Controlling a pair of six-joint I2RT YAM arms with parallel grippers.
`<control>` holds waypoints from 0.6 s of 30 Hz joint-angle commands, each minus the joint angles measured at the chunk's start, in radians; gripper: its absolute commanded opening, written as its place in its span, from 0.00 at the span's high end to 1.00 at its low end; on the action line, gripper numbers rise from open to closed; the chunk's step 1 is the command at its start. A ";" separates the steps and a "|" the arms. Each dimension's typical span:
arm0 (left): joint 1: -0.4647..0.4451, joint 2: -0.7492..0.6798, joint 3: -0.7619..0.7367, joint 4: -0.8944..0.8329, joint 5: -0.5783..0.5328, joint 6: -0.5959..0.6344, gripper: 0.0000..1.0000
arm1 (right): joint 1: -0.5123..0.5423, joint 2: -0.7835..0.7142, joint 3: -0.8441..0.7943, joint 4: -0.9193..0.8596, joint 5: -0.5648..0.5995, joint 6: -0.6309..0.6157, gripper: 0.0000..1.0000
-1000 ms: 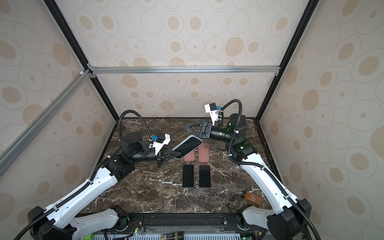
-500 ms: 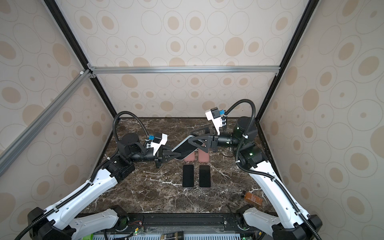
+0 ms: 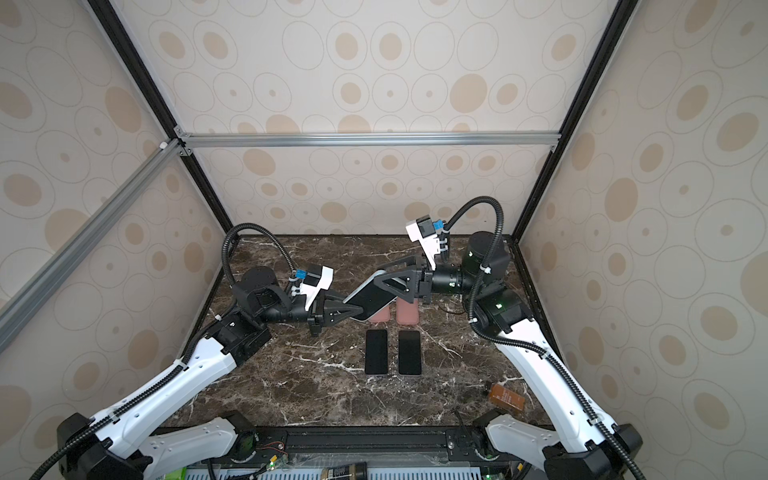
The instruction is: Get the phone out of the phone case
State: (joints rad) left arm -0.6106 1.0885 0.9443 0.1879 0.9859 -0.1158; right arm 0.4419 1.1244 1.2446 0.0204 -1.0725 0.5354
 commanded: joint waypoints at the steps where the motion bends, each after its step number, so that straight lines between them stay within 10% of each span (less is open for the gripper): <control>1: 0.005 -0.007 0.016 0.077 0.022 -0.001 1.00 | 0.014 0.004 0.020 0.043 0.005 0.033 0.49; 18: 0.004 -0.038 0.041 -0.005 -0.184 0.155 1.00 | 0.017 0.065 0.051 -0.103 0.100 0.160 0.65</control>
State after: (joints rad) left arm -0.6086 1.0801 0.9428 0.1524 0.9195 -0.0994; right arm 0.4541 1.1633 1.2690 0.0097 -1.0546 0.5873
